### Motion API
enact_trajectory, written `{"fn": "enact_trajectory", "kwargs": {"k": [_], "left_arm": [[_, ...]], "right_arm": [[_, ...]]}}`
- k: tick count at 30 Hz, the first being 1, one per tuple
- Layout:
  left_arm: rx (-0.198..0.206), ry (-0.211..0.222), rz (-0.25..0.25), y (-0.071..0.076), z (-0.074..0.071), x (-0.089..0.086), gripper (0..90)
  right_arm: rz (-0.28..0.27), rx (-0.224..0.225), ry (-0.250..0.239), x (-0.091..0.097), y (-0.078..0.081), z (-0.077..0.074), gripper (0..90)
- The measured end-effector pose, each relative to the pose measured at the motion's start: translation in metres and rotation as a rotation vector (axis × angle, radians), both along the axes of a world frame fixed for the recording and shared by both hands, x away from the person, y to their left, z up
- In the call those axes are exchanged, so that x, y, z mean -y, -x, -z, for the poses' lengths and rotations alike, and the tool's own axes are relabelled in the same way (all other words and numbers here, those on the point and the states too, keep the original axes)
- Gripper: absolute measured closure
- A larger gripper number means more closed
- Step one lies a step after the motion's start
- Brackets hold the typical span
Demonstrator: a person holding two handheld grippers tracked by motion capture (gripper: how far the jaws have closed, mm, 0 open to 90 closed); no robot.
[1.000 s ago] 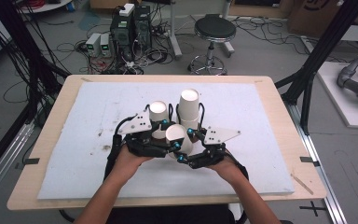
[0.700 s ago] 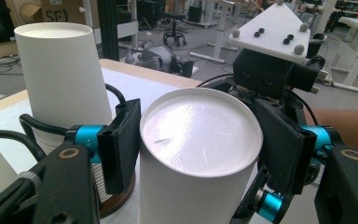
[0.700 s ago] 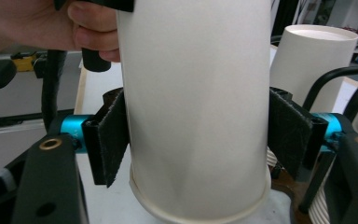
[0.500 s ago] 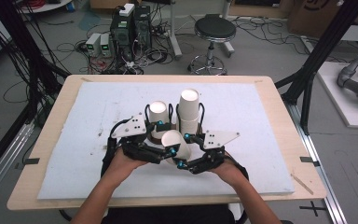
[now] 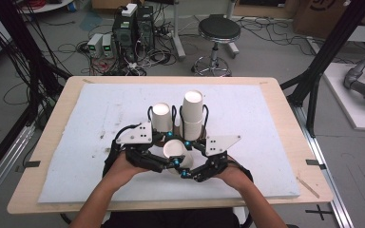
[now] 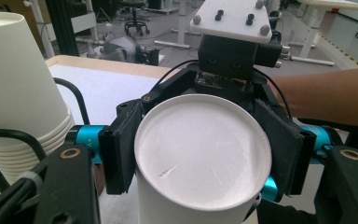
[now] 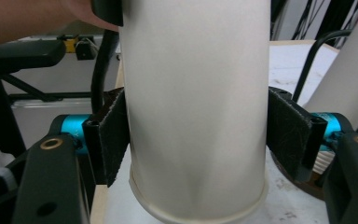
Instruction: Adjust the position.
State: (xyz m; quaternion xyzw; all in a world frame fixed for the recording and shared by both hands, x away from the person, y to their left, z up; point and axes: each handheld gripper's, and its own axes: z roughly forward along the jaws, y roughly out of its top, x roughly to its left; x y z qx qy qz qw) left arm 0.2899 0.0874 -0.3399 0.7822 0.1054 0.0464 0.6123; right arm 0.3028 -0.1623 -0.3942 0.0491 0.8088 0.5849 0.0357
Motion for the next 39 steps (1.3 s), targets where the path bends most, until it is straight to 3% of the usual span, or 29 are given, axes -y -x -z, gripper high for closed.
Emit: {"fn": "enact_trajectory", "kwargs": {"k": [5, 10, 16, 22, 24, 27, 31, 34, 39], "left_arm": [[-0.006, 0.011, 0.0, 0.0, -0.001, -0.002, 35.6], [0.001, 0.036, -0.01, 0.002, -0.003, -0.005, 35.6], [-0.006, 0.097, -0.001, 0.003, -0.008, -0.01, 35.8], [-0.02, 0.119, 0.015, 0.002, -0.006, -0.005, 35.8], [-0.021, 0.109, 0.013, 0.002, -0.005, -0.004, 35.8], [-0.033, 0.076, 0.011, 0.001, -0.001, -0.005, 35.7], [-0.039, 0.019, -0.012, 0.002, 0.009, -0.007, 33.9], [-0.057, 0.003, -0.028, 0.002, 0.013, -0.007, 25.6], [-0.068, -0.009, -0.007, 0.0, 0.015, -0.008, 28.5]], "right_arm": [[-0.005, -0.009, -0.009, 0.0, 0.001, 0.0, 27.8], [0.017, -0.001, -0.049, 0.001, 0.004, -0.002, 23.1], [0.038, -0.021, -0.085, 0.001, 0.005, -0.002, 19.2], [0.036, -0.016, -0.083, -0.003, 0.006, -0.001, 19.4], [0.015, -0.005, -0.072, -0.003, 0.006, -0.001, 26.2], [0.007, 0.009, -0.04, -0.001, 0.005, 0.0, 27.9], [-0.006, 0.035, 0.041, 0.0, 0.003, 0.004, 29.7], [-0.013, 0.024, 0.067, -0.001, 0.001, 0.005, 30.6], [-0.049, 0.006, 0.086, -0.001, -0.002, 0.007, 31.2]]}}
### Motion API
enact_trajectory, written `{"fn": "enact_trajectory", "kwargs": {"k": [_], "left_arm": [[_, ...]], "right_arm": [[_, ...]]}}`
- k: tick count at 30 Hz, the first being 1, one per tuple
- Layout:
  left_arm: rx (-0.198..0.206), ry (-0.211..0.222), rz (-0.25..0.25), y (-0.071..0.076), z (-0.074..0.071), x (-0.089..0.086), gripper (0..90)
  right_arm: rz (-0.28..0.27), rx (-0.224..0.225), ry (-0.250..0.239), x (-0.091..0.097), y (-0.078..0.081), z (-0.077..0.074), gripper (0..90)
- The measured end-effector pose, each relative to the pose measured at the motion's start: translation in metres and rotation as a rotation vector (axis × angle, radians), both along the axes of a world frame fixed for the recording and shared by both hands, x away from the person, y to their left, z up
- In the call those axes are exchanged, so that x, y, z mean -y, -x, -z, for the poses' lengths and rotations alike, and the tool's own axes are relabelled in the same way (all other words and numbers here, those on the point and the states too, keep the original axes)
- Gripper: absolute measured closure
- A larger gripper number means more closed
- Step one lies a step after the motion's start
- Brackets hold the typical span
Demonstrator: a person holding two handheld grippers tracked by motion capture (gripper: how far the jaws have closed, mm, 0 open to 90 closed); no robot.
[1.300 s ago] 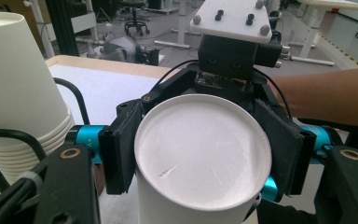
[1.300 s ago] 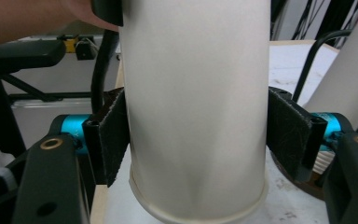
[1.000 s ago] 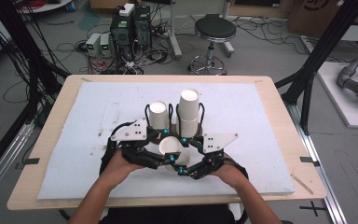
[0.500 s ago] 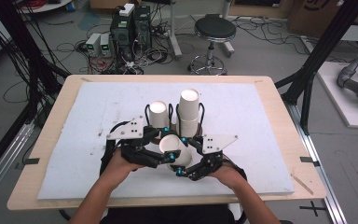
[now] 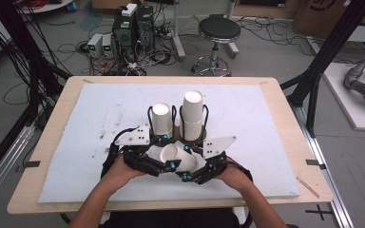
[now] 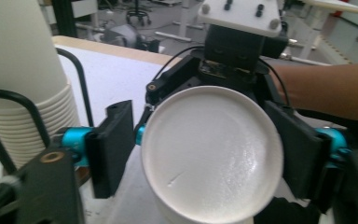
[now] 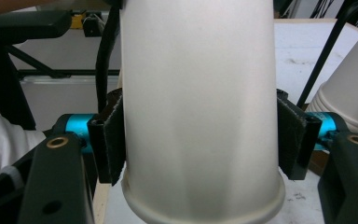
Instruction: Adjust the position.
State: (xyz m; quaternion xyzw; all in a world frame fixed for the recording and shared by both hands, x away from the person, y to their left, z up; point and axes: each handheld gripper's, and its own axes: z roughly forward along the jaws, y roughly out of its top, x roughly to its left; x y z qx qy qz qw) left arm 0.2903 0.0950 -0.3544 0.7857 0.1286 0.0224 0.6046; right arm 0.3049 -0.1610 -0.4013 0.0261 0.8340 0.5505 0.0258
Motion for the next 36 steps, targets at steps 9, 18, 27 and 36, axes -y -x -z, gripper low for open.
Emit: {"fn": "enact_trajectory", "kwargs": {"k": [9, 18, 27, 36], "left_arm": [[-0.006, 0.066, 0.008, -0.004, -0.003, -0.008, 35.8], [0.021, 0.141, 0.028, -0.002, -0.006, -0.012, 35.8], [0.019, 0.113, 0.038, 0.001, -0.002, -0.01, 35.9], [0.031, -0.008, 0.007, 0.003, 0.0, -0.009, 25.4]], "right_arm": [[0.065, -0.053, -0.065, 0.005, 0.001, -0.002, 16.3], [0.063, -0.047, -0.11, 0.008, 0.001, -0.004, 16.6], [0.024, -0.007, -0.098, 0.013, 0.002, -0.007, 28.3], [0.027, 0.005, -0.007, 0.013, 0.001, -0.007, 30.3]]}}
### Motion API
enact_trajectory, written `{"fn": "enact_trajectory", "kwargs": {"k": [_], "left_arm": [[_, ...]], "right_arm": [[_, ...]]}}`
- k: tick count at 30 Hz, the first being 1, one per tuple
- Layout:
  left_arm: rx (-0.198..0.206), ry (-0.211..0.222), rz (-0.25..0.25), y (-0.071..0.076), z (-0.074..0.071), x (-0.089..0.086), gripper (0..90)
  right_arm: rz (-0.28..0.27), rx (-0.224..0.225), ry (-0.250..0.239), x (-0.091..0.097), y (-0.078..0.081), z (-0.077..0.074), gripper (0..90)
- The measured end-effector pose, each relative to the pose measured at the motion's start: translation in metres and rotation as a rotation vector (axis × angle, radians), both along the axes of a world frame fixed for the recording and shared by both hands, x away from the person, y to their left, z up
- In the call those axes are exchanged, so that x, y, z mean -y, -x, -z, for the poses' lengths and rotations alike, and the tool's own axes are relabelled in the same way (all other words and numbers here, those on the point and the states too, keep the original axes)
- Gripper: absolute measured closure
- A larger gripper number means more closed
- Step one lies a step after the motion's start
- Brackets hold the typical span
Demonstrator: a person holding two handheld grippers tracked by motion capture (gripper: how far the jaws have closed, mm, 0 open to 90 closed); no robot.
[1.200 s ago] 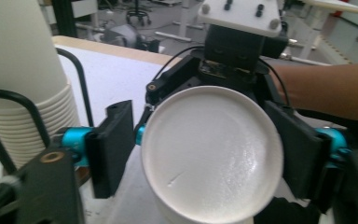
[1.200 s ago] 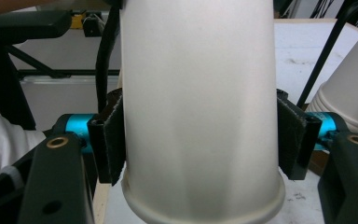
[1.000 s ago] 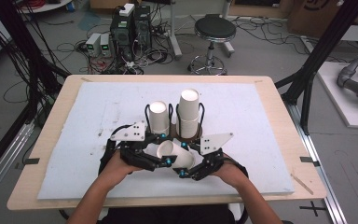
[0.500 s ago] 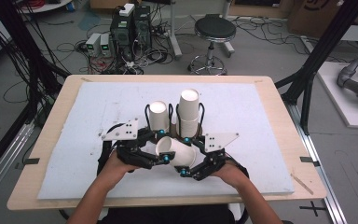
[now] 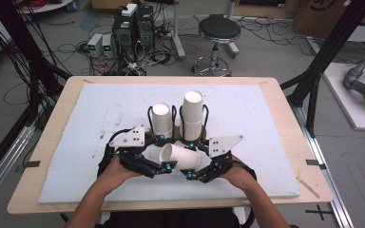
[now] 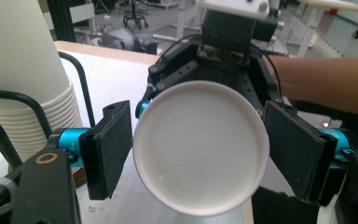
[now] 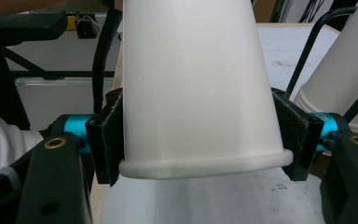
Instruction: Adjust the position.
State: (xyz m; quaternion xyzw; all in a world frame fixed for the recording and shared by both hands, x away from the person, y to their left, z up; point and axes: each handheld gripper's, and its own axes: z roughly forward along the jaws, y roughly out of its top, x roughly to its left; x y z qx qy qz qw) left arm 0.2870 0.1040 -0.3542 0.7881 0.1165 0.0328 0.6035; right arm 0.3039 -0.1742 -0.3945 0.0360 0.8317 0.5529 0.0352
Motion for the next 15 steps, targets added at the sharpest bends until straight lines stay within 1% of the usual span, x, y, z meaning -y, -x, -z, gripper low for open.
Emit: {"fn": "enact_trajectory", "kwargs": {"k": [2, 3, 4, 5, 6, 8, 9, 11, 12, 13, 15], "left_arm": [[-0.004, -0.014, 0.007, 0.0, 0.001, 0.001, 25.4], [-0.005, -0.018, 0.008, 0.0, 0.002, 0.002, 25.5], [-0.006, -0.016, 0.008, 0.0, 0.003, 0.002, 26.3], [-0.003, -0.013, 0.025, -0.001, 0.004, 0.002, 29.0], [-0.008, 0.002, 0.031, -0.001, 0.005, 0.002, 33.7], [-0.024, 0.025, 0.035, -0.001, 0.007, 0.0, 34.3], [-0.029, 0.046, 0.034, -0.001, 0.008, -0.001, 34.3], [-0.033, 0.073, 0.033, -0.002, 0.009, -0.004, 34.4], [-0.031, 0.084, 0.03, -0.002, 0.009, -0.006, 34.6], [-0.036, 0.111, 0.025, -0.003, 0.01, -0.009, 34.8], [-0.045, 0.164, 0.021, -0.003, 0.01, -0.012, 35.0]], "right_arm": [[0.002, -0.004, 0.005, 0.0, 0.0, 0.0, 30.3], [-0.006, -0.007, 0.008, 0.0, 0.0, 0.0, 30.3], [-0.013, -0.005, 0.012, 0.0, -0.001, 0.0, 30.3], [-0.015, -0.016, 0.008, -0.001, 0.0, 0.0, 30.2], [-0.015, -0.019, 0.014, -0.001, 0.0, 0.0, 30.1], [-0.021, -0.034, 0.008, -0.001, -0.001, 0.0, 28.3], [-0.024, -0.032, 0.003, -0.001, -0.001, 0.0, 26.9], [-0.006, -0.037, -0.04, 0.0, 0.0, 0.0, 23.1], [0.002, -0.048, -0.06, 0.0, 0.001, 0.0, 19.8], [0.012, -0.055, -0.077, 0.0, 0.002, -0.001, 18.7], [0.03, -0.063, -0.091, 0.0, 0.002, -0.001, 18.7]]}}
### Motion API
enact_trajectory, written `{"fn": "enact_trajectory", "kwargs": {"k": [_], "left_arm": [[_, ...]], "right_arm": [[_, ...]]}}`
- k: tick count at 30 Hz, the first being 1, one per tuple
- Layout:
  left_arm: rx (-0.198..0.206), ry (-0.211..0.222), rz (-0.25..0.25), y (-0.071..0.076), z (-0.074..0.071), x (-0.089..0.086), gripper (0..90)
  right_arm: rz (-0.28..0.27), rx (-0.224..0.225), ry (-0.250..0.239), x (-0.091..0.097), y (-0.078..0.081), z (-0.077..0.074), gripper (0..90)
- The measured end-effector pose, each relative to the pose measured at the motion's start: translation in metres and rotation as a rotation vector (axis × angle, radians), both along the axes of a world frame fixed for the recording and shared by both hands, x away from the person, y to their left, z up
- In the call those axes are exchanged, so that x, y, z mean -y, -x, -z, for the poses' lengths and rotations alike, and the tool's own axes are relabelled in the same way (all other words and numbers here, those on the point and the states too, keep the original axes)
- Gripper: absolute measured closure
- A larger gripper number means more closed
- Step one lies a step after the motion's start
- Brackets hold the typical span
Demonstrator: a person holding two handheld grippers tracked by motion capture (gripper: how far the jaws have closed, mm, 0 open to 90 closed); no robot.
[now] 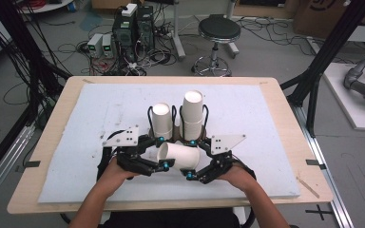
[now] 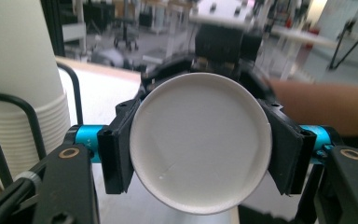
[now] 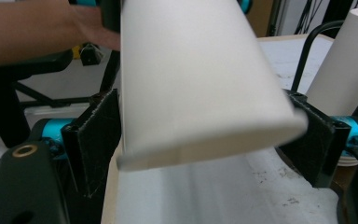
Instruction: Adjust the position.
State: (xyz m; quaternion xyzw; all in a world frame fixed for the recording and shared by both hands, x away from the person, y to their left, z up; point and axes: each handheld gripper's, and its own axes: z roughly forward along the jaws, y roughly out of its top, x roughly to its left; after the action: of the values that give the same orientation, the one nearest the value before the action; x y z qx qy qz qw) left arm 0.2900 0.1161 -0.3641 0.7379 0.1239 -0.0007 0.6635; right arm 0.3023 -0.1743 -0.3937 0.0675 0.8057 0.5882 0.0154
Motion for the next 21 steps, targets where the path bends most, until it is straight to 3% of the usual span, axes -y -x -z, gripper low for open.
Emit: {"fn": "enact_trajectory", "kwargs": {"k": [2, 7, 12, 17, 21], "left_arm": [[-0.004, 0.034, -0.003, -0.0003, -0.0002, -0.0017, 35.1], [0.006, 0.05, 0.01, -0.0006, 0.0011, -0.0008, 35.0], [0.01, 0.056, 0.021, -0.0001, 0.0029, -0.0006, 35.2], [-0.007, -0.04, 0.021, 0.0001, 0.006, -0.0005, 34.3], [-0.006, -0.102, -0.028, 0.0022, 0.0056, 0.0015, 26.4]], "right_arm": [[0.002, -0.005, -0.022, -0.0001, -0.0007, 0.0008, 18.7], [-0.019, -0.014, -0.051, -0.0009, -0.0016, 0.0018, 20.6], [-0.035, 0.006, -0.066, 0.0031, -0.0021, 0.0004, 26.2], [-0.039, 0.027, -0.006, 0.0032, -0.0024, 0.0022, 28.1], [-0.033, 0.042, 0.04, 0.0016, -0.0023, 0.0036, 29.0]]}}
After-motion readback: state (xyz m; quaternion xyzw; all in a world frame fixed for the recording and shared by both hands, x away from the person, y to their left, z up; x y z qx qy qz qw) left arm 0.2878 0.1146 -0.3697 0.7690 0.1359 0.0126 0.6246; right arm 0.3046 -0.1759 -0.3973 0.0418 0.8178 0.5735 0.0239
